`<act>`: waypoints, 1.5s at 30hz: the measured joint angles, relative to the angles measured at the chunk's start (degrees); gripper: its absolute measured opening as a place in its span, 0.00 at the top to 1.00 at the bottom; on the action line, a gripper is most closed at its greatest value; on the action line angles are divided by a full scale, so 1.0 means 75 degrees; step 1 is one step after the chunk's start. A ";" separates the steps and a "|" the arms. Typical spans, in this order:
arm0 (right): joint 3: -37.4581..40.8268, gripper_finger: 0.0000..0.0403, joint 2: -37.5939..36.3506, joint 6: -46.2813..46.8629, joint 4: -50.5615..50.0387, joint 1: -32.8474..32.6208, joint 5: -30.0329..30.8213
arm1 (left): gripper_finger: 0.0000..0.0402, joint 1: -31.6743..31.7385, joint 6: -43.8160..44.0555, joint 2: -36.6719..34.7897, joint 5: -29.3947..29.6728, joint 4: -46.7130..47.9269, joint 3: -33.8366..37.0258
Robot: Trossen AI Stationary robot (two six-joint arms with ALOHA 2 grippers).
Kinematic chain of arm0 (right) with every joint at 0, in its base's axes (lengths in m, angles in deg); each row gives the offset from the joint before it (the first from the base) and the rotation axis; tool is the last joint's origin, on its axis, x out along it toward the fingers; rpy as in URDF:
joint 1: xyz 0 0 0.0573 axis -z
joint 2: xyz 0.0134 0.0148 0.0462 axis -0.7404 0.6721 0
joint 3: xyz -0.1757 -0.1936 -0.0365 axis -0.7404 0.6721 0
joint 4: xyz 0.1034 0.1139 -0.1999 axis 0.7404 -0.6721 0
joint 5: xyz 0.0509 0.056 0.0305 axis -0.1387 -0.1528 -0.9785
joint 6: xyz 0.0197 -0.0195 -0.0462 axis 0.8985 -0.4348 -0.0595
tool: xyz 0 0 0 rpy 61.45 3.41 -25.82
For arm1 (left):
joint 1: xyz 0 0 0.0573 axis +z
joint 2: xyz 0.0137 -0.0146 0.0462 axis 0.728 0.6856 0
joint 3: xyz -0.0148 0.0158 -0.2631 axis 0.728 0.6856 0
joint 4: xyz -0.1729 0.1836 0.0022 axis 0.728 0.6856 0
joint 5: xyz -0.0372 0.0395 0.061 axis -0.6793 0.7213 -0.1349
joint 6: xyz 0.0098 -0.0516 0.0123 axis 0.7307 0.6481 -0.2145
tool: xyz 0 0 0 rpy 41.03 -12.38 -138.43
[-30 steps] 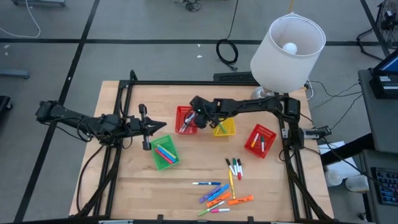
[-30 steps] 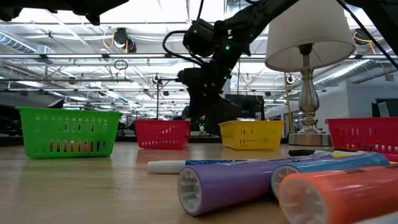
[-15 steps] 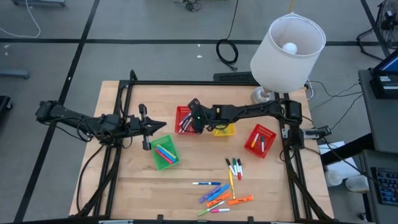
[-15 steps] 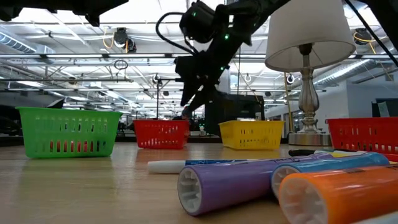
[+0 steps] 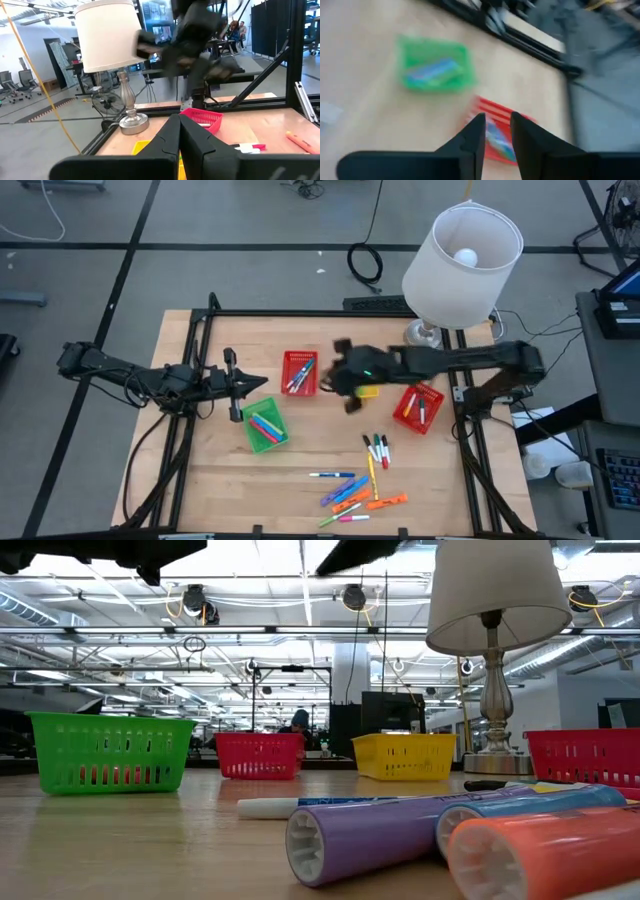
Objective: Pick & Place Markers
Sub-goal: Put the left black highlighter into the right red bin
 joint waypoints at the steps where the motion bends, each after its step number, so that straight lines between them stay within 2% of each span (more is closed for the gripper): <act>1: 0.0260 0.82 -0.0250 0.0535 0.0172 -0.0192 -0.0208 | 0.99 0.0000 0.0047 0.0000 -0.0003 0.0031 0.0000; 3: 0.0995 0.85 -0.0769 0.1275 0.0489 -0.0759 -0.0355 | 0.99 0.0003 0.0053 0.0003 -0.0003 0.0044 0.0000; 5: 0.1959 0.89 -0.1190 0.1446 0.1231 -0.1519 -0.0113 | 0.99 0.0003 0.0104 0.0000 -0.0003 0.0029 0.0000; 9: 0.4117 0.98 -0.1701 0.1592 0.4048 -0.2984 0.1167 | 0.99 0.0003 0.0412 0.0003 -0.0003 0.0029 0.0000; 12: 0.5527 0.98 -0.1775 0.1866 0.6409 -0.3666 0.1989 | 0.99 0.0000 0.0585 0.0000 -0.0006 0.0048 0.0000; 15: 0.6328 0.98 -0.1808 0.1732 0.7428 -0.3937 0.2295 | 0.99 0.0000 0.0679 0.0001 -0.0003 0.0044 0.0000; 18: 0.6518 0.99 -0.2178 0.2029 0.7496 -0.3881 0.2739 | 0.99 0.0000 0.0676 0.0000 -0.0003 0.0025 0.0000; 29: 0.6561 1.00 -0.2263 0.2405 0.6695 -0.3154 0.2637 | 0.99 0.0009 0.0449 0.0000 0.0009 -0.0067 0.0000; 34: 0.6561 1.00 -0.2260 0.3074 0.6724 -0.2902 0.2639 | 0.99 0.0006 0.0518 0.0001 0.0010 -0.0067 0.0000; 45: 0.6561 0.99 -0.2260 0.3247 0.6676 -0.2879 0.2609 | 0.99 0.0006 0.0659 0.0000 0.0012 -0.0139 0.0000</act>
